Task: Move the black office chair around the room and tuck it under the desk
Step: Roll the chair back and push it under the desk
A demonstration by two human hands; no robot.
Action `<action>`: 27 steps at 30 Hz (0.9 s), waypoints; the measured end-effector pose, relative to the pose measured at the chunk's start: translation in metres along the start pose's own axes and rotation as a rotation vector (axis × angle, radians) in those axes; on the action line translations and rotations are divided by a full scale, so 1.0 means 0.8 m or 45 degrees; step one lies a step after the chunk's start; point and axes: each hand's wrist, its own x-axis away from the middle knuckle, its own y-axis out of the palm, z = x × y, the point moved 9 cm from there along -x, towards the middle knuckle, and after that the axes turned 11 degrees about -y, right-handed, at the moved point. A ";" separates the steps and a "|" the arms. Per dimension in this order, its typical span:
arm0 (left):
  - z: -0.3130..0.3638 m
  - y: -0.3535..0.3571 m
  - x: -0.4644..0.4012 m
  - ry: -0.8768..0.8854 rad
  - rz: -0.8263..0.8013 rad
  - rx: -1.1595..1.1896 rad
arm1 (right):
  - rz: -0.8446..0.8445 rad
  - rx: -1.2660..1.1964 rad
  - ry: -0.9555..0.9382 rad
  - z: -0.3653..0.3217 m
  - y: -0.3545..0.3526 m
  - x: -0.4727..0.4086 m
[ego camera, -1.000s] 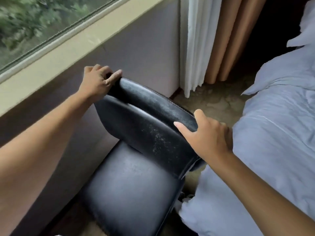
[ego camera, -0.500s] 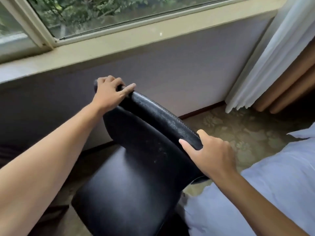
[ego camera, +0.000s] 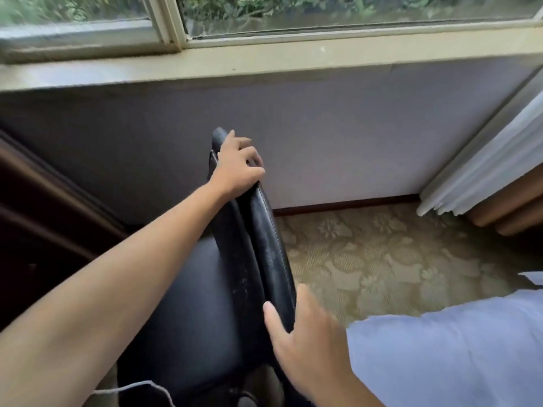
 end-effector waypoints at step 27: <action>-0.129 -0.009 0.442 -0.858 0.260 -0.020 | -0.190 0.419 -1.475 -0.143 0.030 -0.059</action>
